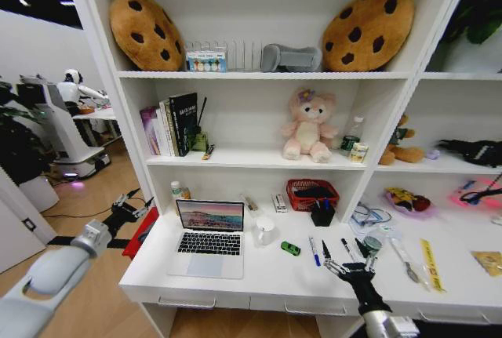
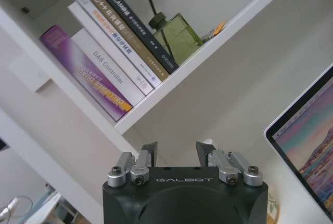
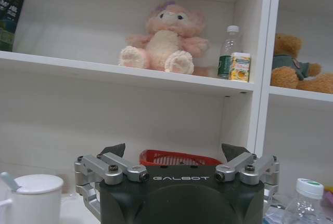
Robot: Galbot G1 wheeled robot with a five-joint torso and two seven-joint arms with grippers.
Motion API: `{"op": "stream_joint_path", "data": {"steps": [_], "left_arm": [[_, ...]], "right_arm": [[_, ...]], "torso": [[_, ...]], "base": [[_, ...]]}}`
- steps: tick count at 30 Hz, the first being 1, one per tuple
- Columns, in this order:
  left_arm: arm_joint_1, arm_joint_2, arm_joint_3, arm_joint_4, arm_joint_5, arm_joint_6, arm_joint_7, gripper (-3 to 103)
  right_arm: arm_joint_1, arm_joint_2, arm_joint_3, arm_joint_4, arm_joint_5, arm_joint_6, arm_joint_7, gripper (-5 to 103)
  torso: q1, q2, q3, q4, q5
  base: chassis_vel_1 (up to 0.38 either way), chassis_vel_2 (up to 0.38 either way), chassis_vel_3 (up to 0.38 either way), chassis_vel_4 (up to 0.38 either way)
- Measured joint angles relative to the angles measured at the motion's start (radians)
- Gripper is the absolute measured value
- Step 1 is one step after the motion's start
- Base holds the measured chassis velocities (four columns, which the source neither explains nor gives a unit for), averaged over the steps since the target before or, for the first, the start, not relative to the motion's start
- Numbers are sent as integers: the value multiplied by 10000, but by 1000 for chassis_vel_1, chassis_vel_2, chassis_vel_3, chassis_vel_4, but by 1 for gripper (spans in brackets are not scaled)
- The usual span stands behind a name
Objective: Organize the objects on the table.
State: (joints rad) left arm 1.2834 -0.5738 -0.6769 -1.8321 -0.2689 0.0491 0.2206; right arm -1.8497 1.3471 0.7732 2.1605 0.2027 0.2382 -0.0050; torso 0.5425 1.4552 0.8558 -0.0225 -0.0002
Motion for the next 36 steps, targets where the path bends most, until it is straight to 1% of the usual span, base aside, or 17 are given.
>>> {"op": "stream_joint_path", "data": {"steps": [4, 7, 9, 10, 12, 13, 16, 19, 20, 21, 22, 24, 26, 27, 28, 30, 36], "left_arm": [[-1169, 585, 1149, 487, 168, -274, 672, 28], [-1536, 917, 1730, 396, -134, -21, 911, 22], [-1975, 1090, 2289, 346, -183, 48, 1245, 11], [-1975, 1090, 2289, 346, -183, 48, 1245, 11], [-2470, 1208, 2821, 390, -53, -7, 1459, 3], [-2470, 1208, 2821, 390, -53, -7, 1459, 3], [-3890, 1404, 4171, 759, 159, -180, 1897, 0], [-4608, 1406, 4756, 974, 331, -328, 2117, 0], [-5352, 1374, 5346, 1185, 523, -473, 2349, 0], [-7416, 1055, 7082, 1783, 938, -918, 3006, 0], [-7416, 1055, 7082, 1783, 938, -918, 3006, 0], [-8539, 627, 8009, 2154, 1324, -1253, 3569, 0], [-8805, 532, 8257, 2215, 1436, -1307, 3710, 0], [-9366, 351, 8826, 2328, 1568, -1390, 3975, 0], [-9366, 351, 8826, 2328, 1568, -1390, 3975, 0], [-10066, 142, 9582, 2481, 1615, -1478, 4197, 0], [-11359, -369, 10818, 2844, 1402, -1508, 4739, 0]], "right_arm": [[112, -121, 223, -152, 151, 0, 144, 100], [230, -145, 273, -232, 205, -15, 265, 100], [317, -151, 302, -295, 223, -22, 319, 100], [317, -151, 302, -295, 223, -22, 319, 100], [335, -144, 308, -312, 295, -25, 326, 100], [335, -144, 308, -312, 295, -25, 326, 100], [388, -67, 394, -317, 467, -46, 354, 100], [397, -44, 460, -333, 477, -46, 356, 100], [401, -22, 520, -356, 483, -40, 357, 100], [426, 76, 667, -442, 487, 45, 358, 100], [426, 76, 667, -442, 487, 45, 358, 100], [489, 131, 727, -521, 506, 108, 358, 100], [507, 132, 736, -538, 522, 120, 358, 100], [551, 118, 779, -577, 564, 147, 359, 100], [551, 118, 779, -577, 564, 147, 359, 100], [606, 104, 834, -634, 629, 175, 360, 100], [614, 165, 951, -769, 691, 283, 360, 100]], "torso": [[1, -1, 1, -5, -1], [1, 0, 1, -2, 2], [-1, 1, 0, 0, 2], [-1, 1, 0, 0, 2], [-1, 1, 0, -2, 2], [-1, 1, 0, -2, 2], [-1, 1, 0, 0, 2], [-1, 1, 0, 1, 0], [-1, 1, 0, -3, 3], [-1, 1, 0, -4, 4], [-1, 1, 0, -4, 4], [0, 1, 0, -3, 2], [0, 1, 0, -4, 4], [0, 1, 0, -3, 4], [0, 1, 0, -3, 4], [0, 1, 0, -2, 4], [0, 1, 0, -4, 6]], "base": [[0, 0, 0, 0], [0, 0, 0, 0], [0, 0, 0, 0], [0, 0, 0, 0], [0, 0, 0, 0], [0, 0, 0, 0], [0, 0, 0, 0], [0, 0, 0, 0], [0, 0, 0, 0], [0, 0, 0, 0], [0, 0, 0, 0], [0, 0, 0, 0], [0, 0, 0, 0], [0, 0, 0, 0], [0, 0, 0, 0], [0, 0, 0, 0], [0, 0, 0, 0]]}}
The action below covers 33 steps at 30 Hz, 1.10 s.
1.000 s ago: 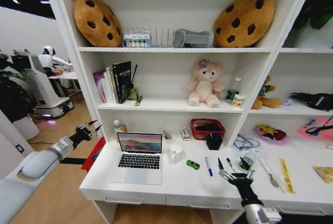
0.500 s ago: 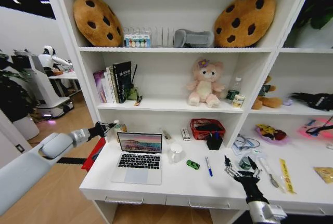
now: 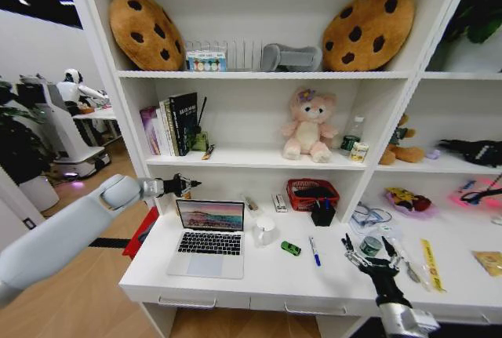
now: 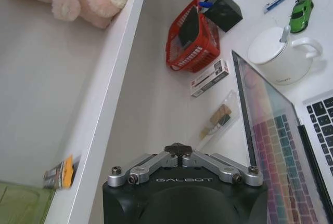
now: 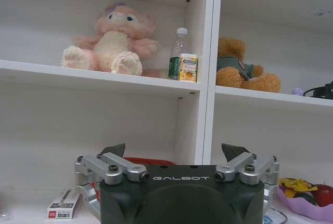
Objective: Organize the objects on the table.
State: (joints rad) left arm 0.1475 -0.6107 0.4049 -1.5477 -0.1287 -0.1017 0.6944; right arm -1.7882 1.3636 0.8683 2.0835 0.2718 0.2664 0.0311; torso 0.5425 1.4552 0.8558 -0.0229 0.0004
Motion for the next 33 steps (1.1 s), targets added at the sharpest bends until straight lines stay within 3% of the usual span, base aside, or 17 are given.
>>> {"op": "stream_joint_path", "data": {"steps": [9, 15, 22, 33], "left_arm": [[-353, -342, 747, 301, 112, -118, 323, 0], [-188, -278, 779, -11, -203, 17, 966, 0], [-129, -216, 776, -264, -251, 63, 920, 0], [716, 515, 529, -1983, -497, 478, 998, 0]], "right_arm": [[-115, 90, 299, -299, 167, 264, -107, 100], [-127, 100, 308, -302, 278, 356, -230, 100], [-39, 96, 186, -163, 283, 305, -204, 100], [41, 163, -71, 247, 233, 38, -73, 100]], "torso": [[0, 0, 0, 2, -3], [0, 0, -1, 3, -4], [-1, 0, -1, 1, -3], [-1, 1, -1, 2, -4]], "base": [[0, 0, 0, 0], [0, 0, 0, 0], [0, 0, 0, 0], [0, 0, 0, 0]]}}
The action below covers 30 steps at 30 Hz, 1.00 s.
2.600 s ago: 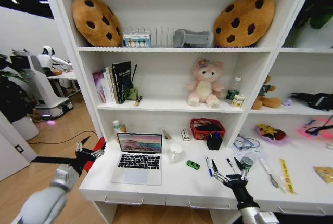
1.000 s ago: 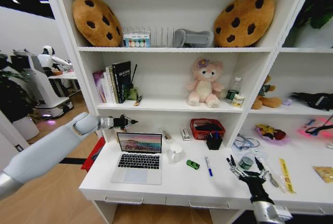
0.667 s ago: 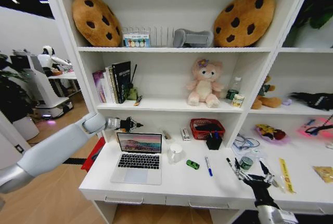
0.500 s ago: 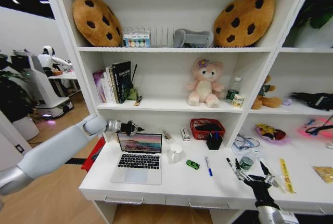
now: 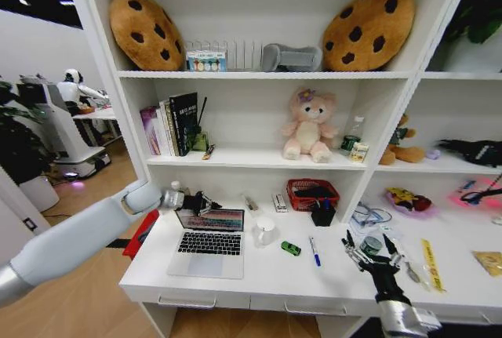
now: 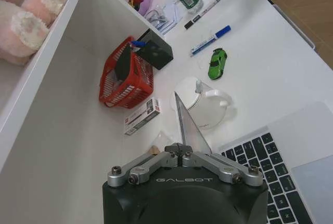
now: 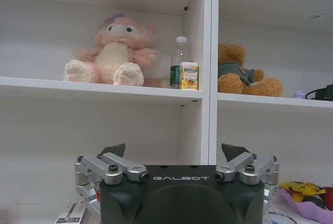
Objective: Organize the objects on the table.
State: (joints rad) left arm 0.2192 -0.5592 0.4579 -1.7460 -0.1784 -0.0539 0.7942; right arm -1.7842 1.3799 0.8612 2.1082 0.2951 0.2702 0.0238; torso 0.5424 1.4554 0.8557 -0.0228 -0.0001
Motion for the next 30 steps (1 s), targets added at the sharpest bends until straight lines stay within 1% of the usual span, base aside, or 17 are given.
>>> {"op": "stream_joint_path", "data": {"steps": [6, 8, 11, 14, 15, 17, 18, 19, 20, 21, 22, 23, 25, 26, 28, 29, 30], "left_arm": [[842, 422, -584, -662, 493, -120, 202, 0], [1787, 693, -1235, -1016, 872, -232, 329, 0], [2373, 847, -1609, -1197, 1002, -301, 392, 0], [4344, 1255, -3283, -1743, 1620, -633, 883, 0], [4344, 1255, -3283, -1743, 1620, -633, 883, 0], [5736, 1514, -4302, -2024, 1961, -912, 1312, 0], [5736, 1514, -4302, -2024, 1961, -912, 1312, 0], [6455, 1646, -4660, -2134, 1983, -1004, 1312, 0], [7056, 1711, -5007, -2181, 1861, -1015, 1057, 0], [7056, 1711, -5007, -2181, 1861, -1015, 1057, 0], [7551, 1722, -5391, -2206, 1517, -928, 560, 0], [7551, 1722, -5391, -2206, 1517, -928, 560, 0], [8129, 1642, -6303, -2123, 363, -537, -571, 0], [8129, 1642, -6303, -2123, 363, -537, -571, 0], [8337, 1298, -6981, -1946, -719, -219, -1562, 0], [8337, 1298, -6981, -1946, -719, -219, -1562, 0], [8353, 1160, -7074, -1898, -1051, -105, -1921, 0]], "right_arm": [[-82, 8, 78, 26, 5, 59, 0, 100], [-37, 10, 38, 163, 32, -15, 18, 100], [-17, 14, -1, 195, 23, -36, 20, 100], [-108, 97, -77, 208, -157, -19, 11, 100], [-108, 97, -77, 208, -157, -19, 11, 100], [-236, 186, -81, 207, -279, 67, -1, 100], [-236, 186, -81, 207, -279, 67, -1, 100], [-289, 214, -82, 205, -331, 111, -9, 100], [-323, 228, -76, 204, -354, 131, -10, 100], [-323, 228, -76, 204, -354, 131, -10, 100], [-341, 236, -55, 205, -374, 158, -14, 100], [-341, 236, -55, 205, -374, 158, -14, 100], [-401, 230, 17, 283, -346, 168, -11, 100], [-401, 230, 17, 283, -346, 168, -11, 100], [-548, 285, 171, 433, -323, 171, -6, 100], [-548, 285, 171, 433, -323, 171, -6, 100], [-599, 329, 245, 488, -316, 171, 14, 100]], "torso": [[0, 0, 0, -2, 1], [0, 0, 0, 0, 0], [0, 0, 0, 1, -2], [0, 0, 0, 2, 0], [0, 0, 0, 2, 0], [-1, 1, -1, 1, 1], [-1, 1, -1, 1, 1], [-1, 0, -1, 1, -1], [-1, 1, -1, 3, -1], [-1, 1, -1, 3, -1], [-1, 0, -1, 4, -2], [-1, 0, -1, 4, -2], [-1, 1, -1, -2, 1], [-1, 1, -1, -2, 1], [-1, 1, 0, 0, 2], [-1, 1, 0, 0, 2], [0, 0, 0, -1, 0]], "base": [[0, 0, 0, 0], [0, 0, 0, 0], [0, 0, 0, 0], [0, 0, 0, 0], [0, 0, 0, 0], [0, 0, 0, 0], [0, 0, 0, 0], [0, 0, 0, 0], [0, 0, 0, 0], [0, 0, 0, 0], [0, 0, 0, 0], [0, 0, 0, 0], [0, 0, 0, 0], [0, 0, 0, 0], [0, 0, 0, 0], [0, 0, 0, 0], [0, 0, 0, 0]]}}
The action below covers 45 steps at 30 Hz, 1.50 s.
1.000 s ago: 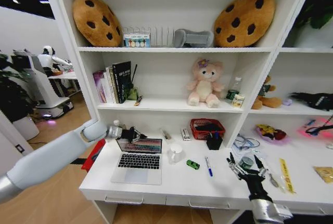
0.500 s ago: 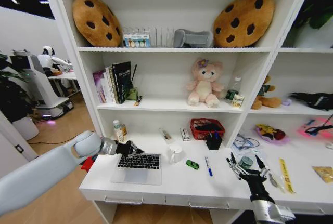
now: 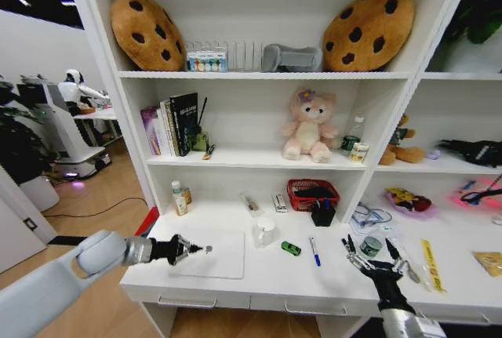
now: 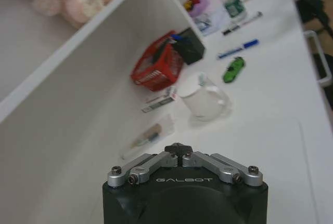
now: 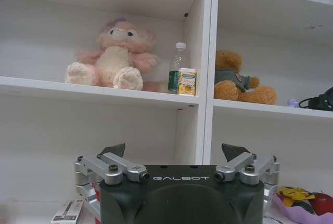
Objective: Organize the objects on the table.
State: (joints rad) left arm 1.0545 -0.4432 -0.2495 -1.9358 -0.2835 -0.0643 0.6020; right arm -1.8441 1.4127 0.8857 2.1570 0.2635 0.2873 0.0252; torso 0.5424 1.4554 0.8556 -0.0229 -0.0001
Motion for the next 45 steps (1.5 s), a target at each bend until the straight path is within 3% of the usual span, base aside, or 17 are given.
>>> {"op": "stream_joint_path", "data": {"steps": [3, 4, 6, 7, 8, 9, 12, 13, 14, 16, 20, 21, 26, 31, 32, 36, 45], "left_arm": [[335, -412, -445, 32, -720, 413, -1189, 0], [335, -412, -445, 32, -720, 413, -1189, 0], [1180, -1086, -1387, -136, -1718, 1350, -3143, 0], [1472, -1337, -1698, -234, -2065, 1640, -3758, -2], [2011, -1777, -2225, -448, -2647, 2071, -4833, 3], [2011, -1777, -2225, -448, -2647, 2071, -4833, 3], [3470, -2829, -3778, -1028, -3629, 2602, -6574, 19], [3470, -2829, -3778, -1028, -3629, 2602, -6574, 19], [3992, -3250, -4443, -1242, -3699, 2681, -6918, 24], [4264, -3474, -4765, -1348, -3694, 2699, -7006, 24], [6206, -5501, -6460, -2359, -3128, 2544, -6912, 46], [6206, -5501, -6460, -2359, -3128, 2544, -6912, 46], [7508, -6428, -6906, -3285, -2436, 2335, -6476, 68], [7599, -6451, -6916, -3397, -2395, 2322, -6461, 68], [7703, -6394, -6922, -3726, -2359, 2326, -6490, 85], [7661, -6259, -6813, -4033, -2520, 2441, -6690, 100], [8162, -6313, -6890, -5052, -3164, 3026, -7339, 100]], "right_arm": [[-32, 4, 108, 94, 2, -76, 126, 100], [-32, 4, 108, 94, 2, -76, 126, 100], [-46, -135, 132, 202, 2, -397, 281, 100], [-70, -177, 132, 233, 2, -519, 321, 100], [-124, -251, 132, 280, 29, -727, 372, 100], [-124, -251, 132, 280, 29, -727, 372, 100], [-232, -419, 74, 399, 286, -1214, 428, 100], [-232, -419, 74, 399, 286, -1214, 428, 100], [-245, -486, 47, 436, 361, -1359, 457, 100], [-246, -520, 30, 453, 384, -1427, 482, 100], [-245, -880, -73, 583, 551, -1777, 683, 100], [-245, -880, -73, 583, 551, -1777, 683, 100], [-348, -946, -157, 726, 609, -1824, 600, 100], [-381, -930, -178, 753, 587, -1822, 553, 100], [-498, -867, -213, 812, 470, -1739, 361, 100], [-610, -797, -221, 828, 326, -1578, 169, 100], [-765, -590, -349, 1042, -192, -1488, 102, 100]], "torso": [[0, 0, 1, -4, 0], [0, 0, 1, -4, 0], [0, 0, 1, 0, 1], [0, -1, 1, 2, 0], [0, -1, 1, 1, 0], [0, -1, 1, 1, 0], [0, 0, 0, 1, -1], [0, 0, 0, 1, -1], [0, -1, 0, 1, 2], [0, 0, 0, 1, 2], [0, 0, 0, 4, 1], [0, 0, 0, 4, 1], [-1, 0, 0, 4, 2], [-1, 0, 0, 5, 3], [-1, 0, -1, 0, 2], [0, 0, 0, -1, 1], [1, -1, 0, 1, 1]], "base": [[0, 0, 0, 0], [0, 0, 0, 0], [0, 0, 0, 0], [0, 0, 0, 0], [0, 0, 0, 0], [0, 0, 0, 0], [0, 0, 0, 0], [0, 0, 0, 0], [0, 0, 0, 0], [0, 0, 0, 0], [0, 0, 0, 0], [0, 0, 0, 0], [0, 0, 0, 0], [0, 0, 0, 0], [0, 0, 0, 0], [0, 0, 0, 0], [0, 0, 0, 0]]}}
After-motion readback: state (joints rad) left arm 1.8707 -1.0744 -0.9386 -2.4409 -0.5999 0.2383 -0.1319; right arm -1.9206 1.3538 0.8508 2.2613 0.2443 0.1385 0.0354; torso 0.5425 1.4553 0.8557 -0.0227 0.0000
